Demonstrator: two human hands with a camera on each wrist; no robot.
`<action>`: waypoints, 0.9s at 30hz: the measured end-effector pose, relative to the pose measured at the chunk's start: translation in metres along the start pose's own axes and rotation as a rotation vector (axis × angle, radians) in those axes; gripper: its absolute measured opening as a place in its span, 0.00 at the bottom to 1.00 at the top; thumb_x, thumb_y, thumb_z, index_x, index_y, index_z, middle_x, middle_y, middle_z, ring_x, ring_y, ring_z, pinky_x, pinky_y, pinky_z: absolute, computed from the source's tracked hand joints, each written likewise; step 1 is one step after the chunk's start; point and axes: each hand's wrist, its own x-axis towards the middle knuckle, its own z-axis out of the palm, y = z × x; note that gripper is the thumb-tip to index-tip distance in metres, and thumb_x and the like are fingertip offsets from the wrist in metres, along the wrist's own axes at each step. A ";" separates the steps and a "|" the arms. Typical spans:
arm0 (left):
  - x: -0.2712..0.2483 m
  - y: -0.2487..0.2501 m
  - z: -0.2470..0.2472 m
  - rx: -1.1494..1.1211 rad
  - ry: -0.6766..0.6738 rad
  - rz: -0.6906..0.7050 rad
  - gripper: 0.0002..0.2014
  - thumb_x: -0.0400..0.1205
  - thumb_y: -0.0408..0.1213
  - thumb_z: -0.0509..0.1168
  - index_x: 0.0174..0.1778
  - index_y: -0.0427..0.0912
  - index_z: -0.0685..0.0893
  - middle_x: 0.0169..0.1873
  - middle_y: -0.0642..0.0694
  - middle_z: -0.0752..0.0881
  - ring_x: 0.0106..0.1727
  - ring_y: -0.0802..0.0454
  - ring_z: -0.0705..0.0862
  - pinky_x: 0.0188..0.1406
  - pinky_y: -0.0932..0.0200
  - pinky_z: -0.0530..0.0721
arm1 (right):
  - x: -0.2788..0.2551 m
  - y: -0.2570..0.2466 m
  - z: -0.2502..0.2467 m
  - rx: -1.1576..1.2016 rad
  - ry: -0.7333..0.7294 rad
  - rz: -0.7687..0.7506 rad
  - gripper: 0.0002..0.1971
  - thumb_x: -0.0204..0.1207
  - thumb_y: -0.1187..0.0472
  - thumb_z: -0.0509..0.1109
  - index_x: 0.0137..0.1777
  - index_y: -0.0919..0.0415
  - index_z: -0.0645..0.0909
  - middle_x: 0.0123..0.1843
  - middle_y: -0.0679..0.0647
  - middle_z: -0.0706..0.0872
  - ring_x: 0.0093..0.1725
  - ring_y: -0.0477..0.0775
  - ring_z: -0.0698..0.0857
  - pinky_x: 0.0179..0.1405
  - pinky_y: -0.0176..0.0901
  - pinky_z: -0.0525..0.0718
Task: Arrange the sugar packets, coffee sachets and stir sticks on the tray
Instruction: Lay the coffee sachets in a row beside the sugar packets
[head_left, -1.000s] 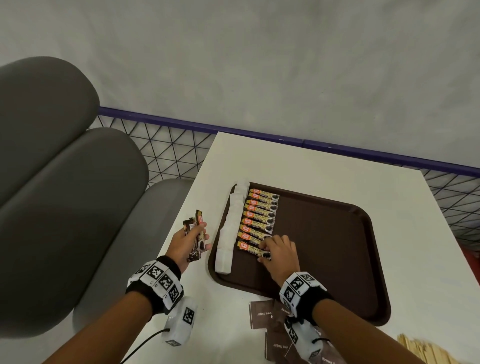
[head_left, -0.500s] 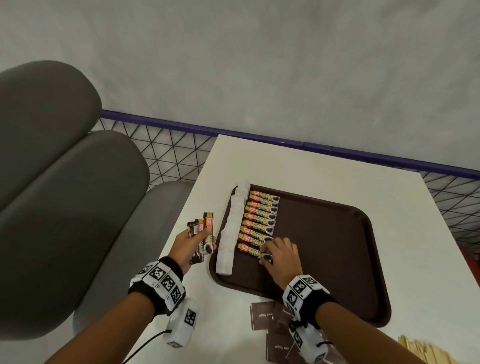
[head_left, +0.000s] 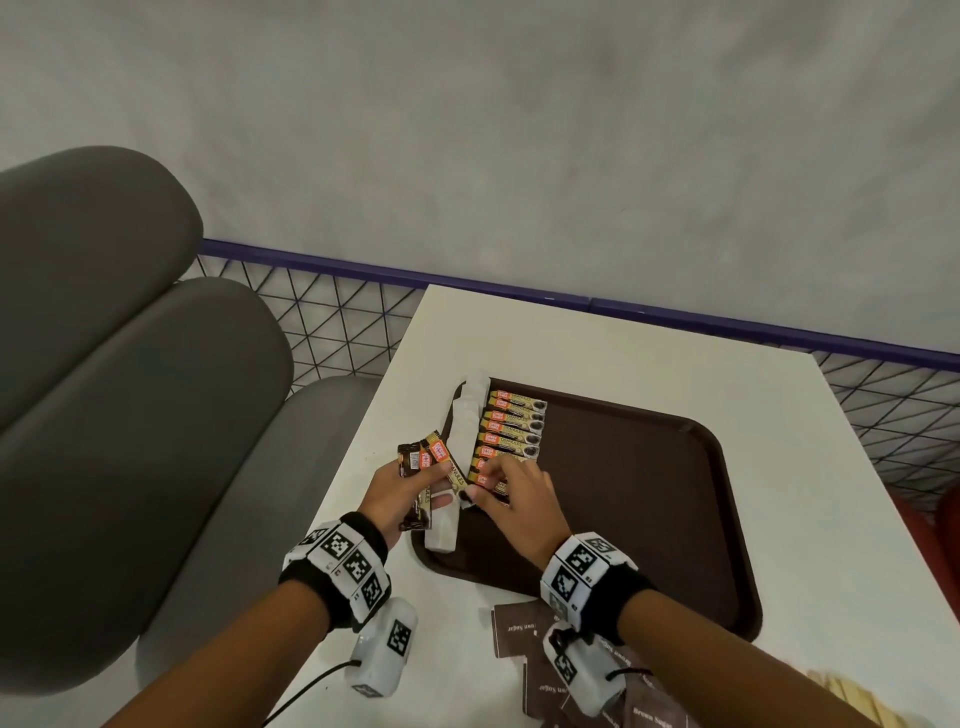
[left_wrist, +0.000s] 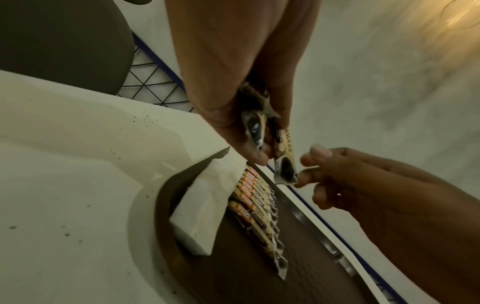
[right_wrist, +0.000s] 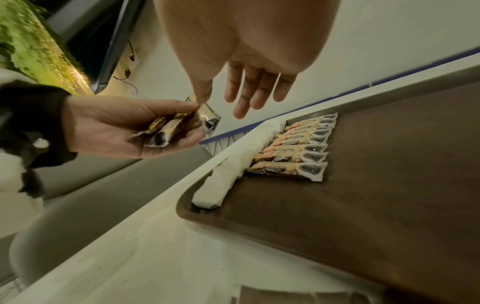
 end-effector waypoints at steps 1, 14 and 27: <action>-0.001 0.000 0.002 -0.005 -0.006 0.006 0.07 0.77 0.27 0.69 0.50 0.33 0.84 0.41 0.38 0.88 0.37 0.49 0.89 0.40 0.56 0.89 | -0.001 -0.003 0.001 0.022 -0.003 -0.005 0.14 0.75 0.46 0.67 0.54 0.52 0.75 0.49 0.45 0.81 0.54 0.47 0.75 0.53 0.39 0.63; -0.010 0.008 0.000 -0.040 -0.012 0.017 0.09 0.78 0.30 0.69 0.53 0.33 0.84 0.46 0.36 0.89 0.38 0.51 0.90 0.33 0.61 0.89 | -0.005 0.005 -0.013 0.015 0.011 -0.045 0.09 0.77 0.64 0.65 0.54 0.53 0.80 0.44 0.41 0.80 0.48 0.41 0.72 0.51 0.38 0.64; -0.008 0.000 0.017 -0.020 0.014 0.007 0.08 0.77 0.29 0.70 0.51 0.32 0.83 0.46 0.35 0.88 0.35 0.52 0.89 0.30 0.61 0.88 | -0.004 0.012 -0.018 -0.248 0.158 -0.173 0.14 0.73 0.51 0.71 0.57 0.53 0.82 0.55 0.47 0.82 0.59 0.51 0.75 0.59 0.41 0.64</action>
